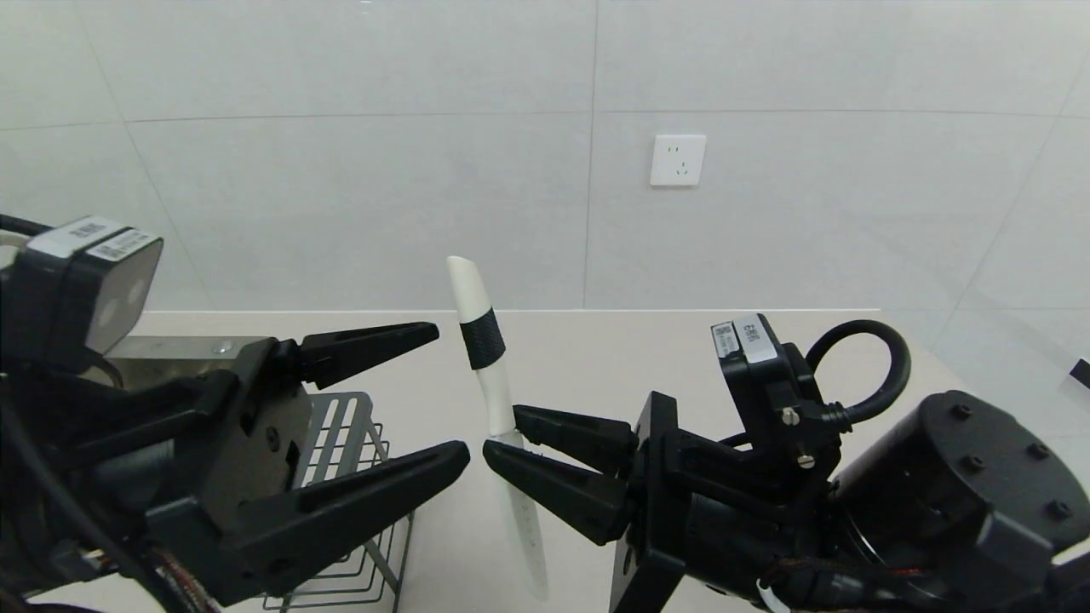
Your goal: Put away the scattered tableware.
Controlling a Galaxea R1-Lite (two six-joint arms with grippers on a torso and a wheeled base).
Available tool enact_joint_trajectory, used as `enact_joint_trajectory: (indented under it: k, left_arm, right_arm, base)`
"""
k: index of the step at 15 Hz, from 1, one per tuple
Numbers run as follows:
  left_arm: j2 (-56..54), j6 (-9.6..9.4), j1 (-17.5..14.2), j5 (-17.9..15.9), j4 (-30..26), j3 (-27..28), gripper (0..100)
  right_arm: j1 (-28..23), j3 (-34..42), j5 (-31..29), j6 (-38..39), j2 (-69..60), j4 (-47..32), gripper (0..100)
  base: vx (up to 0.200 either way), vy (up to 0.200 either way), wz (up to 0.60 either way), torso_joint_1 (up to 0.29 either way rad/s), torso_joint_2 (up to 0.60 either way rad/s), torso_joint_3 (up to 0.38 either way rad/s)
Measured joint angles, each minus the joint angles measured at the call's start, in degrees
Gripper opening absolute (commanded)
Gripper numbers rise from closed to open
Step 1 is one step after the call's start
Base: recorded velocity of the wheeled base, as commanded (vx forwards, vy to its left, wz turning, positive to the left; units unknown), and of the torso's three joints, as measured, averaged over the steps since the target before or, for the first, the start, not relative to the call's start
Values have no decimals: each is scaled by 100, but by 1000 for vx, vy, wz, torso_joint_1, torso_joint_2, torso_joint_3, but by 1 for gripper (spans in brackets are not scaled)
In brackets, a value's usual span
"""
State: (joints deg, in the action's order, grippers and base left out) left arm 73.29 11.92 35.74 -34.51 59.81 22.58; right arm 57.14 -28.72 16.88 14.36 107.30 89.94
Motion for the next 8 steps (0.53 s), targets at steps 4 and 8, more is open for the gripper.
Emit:
enact_joint_trajectory:
  k: [4, 8]
  left_arm:
    - [468, 28, 107, 2, 501, 35, 100]
    - [894, 384, 179, 13, 1557, 54, 100]
  right_arm:
    - [113, 6, 2, 15, 2, 0, 0]
    - [193, 34, -2, 0, 2, 0, 0]
  base:
    - [0, 0, 0, 0, 0, 0]
    - [0, 0, 0, 0, 0, 0]
